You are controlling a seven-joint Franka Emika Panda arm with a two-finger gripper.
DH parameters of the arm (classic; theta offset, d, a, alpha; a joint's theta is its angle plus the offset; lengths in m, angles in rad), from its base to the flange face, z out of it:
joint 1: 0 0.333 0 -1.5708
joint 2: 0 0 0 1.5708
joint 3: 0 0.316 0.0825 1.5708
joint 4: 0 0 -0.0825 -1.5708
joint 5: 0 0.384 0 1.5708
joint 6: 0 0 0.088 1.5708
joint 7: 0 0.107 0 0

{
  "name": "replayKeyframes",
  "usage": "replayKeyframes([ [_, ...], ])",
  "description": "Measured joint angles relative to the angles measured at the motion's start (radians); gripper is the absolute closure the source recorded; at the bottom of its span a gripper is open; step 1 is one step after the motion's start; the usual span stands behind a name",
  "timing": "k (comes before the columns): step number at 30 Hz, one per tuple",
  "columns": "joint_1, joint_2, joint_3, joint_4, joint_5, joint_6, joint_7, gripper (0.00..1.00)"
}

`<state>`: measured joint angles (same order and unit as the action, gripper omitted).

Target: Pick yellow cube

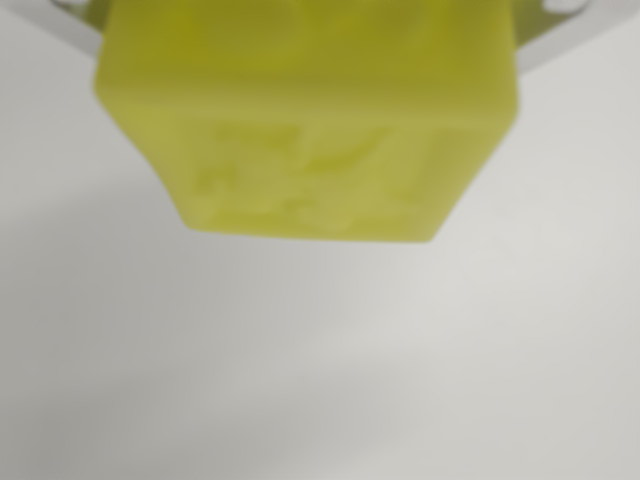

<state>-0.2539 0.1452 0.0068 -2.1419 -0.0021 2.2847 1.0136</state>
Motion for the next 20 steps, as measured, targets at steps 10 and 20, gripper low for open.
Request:
replayKeyframes([
  [10, 0.000, -0.034, 0.000, 0.023, 0.000, -0.057, 0.000, 1.00],
  [20, 0.000, -0.037, 0.000, 0.026, 0.000, -0.063, 0.000, 1.00],
])
